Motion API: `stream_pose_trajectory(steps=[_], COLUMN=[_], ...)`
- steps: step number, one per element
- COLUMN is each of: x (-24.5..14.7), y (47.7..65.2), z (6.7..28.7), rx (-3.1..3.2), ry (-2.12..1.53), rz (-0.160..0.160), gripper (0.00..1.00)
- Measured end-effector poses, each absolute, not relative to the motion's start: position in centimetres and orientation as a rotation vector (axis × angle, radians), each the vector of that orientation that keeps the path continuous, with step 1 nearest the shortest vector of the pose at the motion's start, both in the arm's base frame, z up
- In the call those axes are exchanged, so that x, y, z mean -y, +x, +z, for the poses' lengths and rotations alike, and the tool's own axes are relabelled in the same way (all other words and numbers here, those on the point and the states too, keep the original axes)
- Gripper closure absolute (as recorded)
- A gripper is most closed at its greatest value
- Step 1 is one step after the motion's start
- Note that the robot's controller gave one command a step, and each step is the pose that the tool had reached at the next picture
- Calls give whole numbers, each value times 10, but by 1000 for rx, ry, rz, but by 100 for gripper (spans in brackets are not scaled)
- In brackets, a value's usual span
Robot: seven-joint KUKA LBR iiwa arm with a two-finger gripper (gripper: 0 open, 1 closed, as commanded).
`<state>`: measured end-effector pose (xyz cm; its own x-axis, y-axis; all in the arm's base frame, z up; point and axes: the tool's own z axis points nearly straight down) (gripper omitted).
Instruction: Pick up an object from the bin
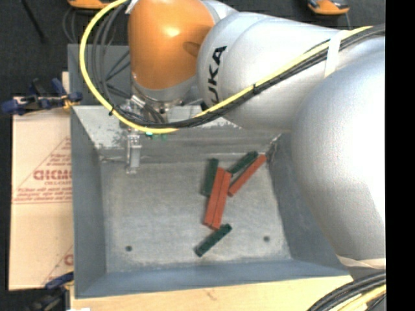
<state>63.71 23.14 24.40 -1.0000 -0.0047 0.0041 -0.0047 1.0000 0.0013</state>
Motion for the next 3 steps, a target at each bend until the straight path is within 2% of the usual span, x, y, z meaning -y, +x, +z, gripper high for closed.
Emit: stream_pose_trajectory(steps=[1,2,3], x=[-149,-82,-62], y=[628,612,595], z=[171,179,89], rx=[3136,3140,3138], ry=[-81,-152,27], rz=[6,3,3], gripper=[0,0,0])
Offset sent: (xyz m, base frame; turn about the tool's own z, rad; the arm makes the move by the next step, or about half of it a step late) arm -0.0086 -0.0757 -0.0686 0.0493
